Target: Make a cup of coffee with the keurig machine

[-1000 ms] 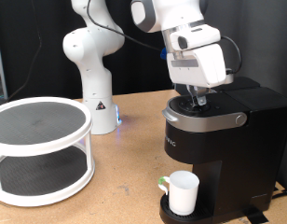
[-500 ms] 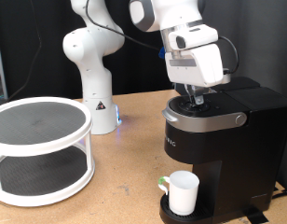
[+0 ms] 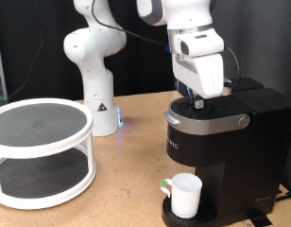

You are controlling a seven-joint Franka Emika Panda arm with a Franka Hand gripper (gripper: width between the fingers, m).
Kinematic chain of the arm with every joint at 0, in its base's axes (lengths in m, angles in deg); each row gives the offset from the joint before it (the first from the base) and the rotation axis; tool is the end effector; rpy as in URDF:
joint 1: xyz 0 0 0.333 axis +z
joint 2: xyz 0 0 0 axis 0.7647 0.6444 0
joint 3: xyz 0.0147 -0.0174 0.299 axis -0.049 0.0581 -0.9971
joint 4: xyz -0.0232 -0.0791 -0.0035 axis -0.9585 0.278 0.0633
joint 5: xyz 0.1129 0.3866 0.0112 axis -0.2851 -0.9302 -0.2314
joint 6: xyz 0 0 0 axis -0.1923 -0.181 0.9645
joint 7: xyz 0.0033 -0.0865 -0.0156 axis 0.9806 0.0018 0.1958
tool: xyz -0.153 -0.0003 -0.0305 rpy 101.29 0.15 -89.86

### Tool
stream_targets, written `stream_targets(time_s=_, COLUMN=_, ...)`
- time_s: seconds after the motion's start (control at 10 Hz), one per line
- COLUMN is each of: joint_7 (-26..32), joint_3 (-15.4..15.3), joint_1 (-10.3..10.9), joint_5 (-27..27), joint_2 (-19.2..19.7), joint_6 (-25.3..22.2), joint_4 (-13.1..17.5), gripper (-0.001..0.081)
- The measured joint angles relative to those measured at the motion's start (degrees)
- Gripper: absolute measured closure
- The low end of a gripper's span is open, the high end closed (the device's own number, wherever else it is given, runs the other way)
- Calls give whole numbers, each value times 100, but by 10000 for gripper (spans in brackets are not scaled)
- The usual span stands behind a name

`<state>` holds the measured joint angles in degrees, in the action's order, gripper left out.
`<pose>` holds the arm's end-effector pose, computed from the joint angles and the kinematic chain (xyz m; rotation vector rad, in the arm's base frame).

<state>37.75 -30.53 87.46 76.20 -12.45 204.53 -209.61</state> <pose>0.5213 0.1114 0.3556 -2.8941 -0.9838 -0.2913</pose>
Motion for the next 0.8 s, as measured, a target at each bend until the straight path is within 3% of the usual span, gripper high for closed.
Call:
stream_targets(time_s=0.4, joint_7=251, joint_3=151, joint_1=-18, joint_5=-642, joint_2=435, joint_6=-1093, joint_4=662, gripper=805)
stream_targets(time_s=0.8, joint_7=574, joint_3=221, joint_1=-41, joint_5=-800, joint_2=839, joint_6=-1978, joint_4=1235, gripper=805)
